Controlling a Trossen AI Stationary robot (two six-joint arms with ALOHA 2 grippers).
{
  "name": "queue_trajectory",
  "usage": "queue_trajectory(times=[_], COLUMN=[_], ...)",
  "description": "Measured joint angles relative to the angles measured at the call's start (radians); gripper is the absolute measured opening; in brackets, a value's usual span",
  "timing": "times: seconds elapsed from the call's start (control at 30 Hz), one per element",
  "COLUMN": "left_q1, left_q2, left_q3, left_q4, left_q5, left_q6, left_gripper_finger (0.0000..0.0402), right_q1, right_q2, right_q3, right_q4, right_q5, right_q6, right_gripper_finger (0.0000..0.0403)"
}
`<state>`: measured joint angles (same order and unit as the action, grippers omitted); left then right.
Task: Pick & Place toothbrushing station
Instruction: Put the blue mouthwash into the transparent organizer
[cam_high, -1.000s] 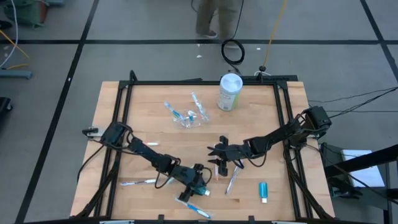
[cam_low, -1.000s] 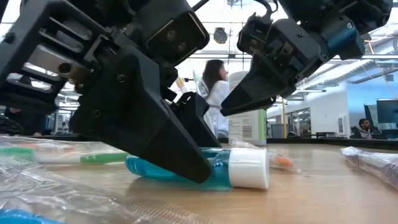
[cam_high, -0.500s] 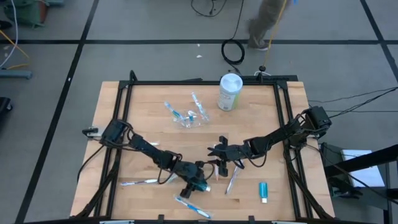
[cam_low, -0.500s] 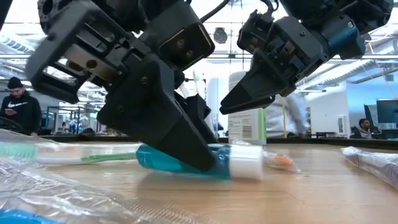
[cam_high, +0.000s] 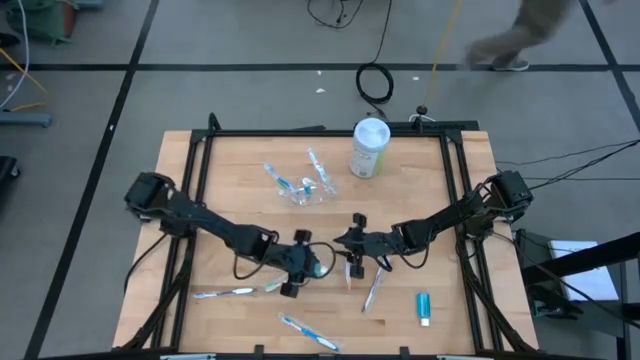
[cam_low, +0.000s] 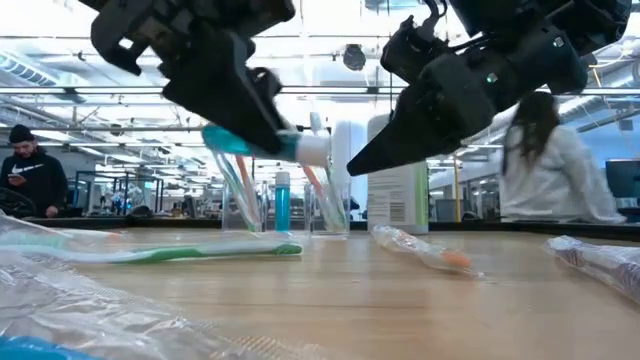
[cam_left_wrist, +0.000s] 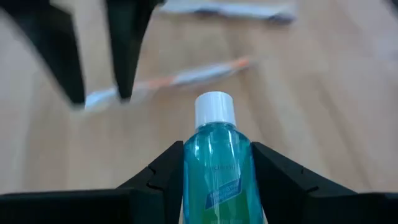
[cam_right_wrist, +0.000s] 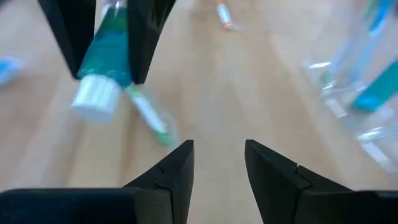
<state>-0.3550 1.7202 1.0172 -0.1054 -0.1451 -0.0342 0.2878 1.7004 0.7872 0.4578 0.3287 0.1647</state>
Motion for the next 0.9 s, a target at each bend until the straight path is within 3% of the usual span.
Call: queue_trajectory(times=[0.23,0.5,0.67,0.9], left_q1=[-0.008,0.023,0.037,0.055], left_q2=[-0.083,-0.248,-0.392,-0.454], left_q3=[0.0,0.0,0.0,-0.066], left_q4=[-0.191,-0.222,-0.241,-0.111], left_q5=[-0.209,-0.288,-0.356,-0.336], left_q6=[-0.037,0.003,0.041,0.079], left_gripper_finger=[0.017,0.0164,0.0168,0.0169], right_q1=[-0.004,-0.051,-0.069,-0.072], right_q2=[0.0,0.0,0.0,0.0], right_q3=[0.0,0.0,0.0,0.0], right_q4=[0.028,0.181,0.238,0.475], right_q5=[0.04,0.035,0.034,0.033], right_q6=[-0.186,-0.258,-0.263,-0.505], right_gripper_finger=[0.015,0.0196,0.0205,0.0195])
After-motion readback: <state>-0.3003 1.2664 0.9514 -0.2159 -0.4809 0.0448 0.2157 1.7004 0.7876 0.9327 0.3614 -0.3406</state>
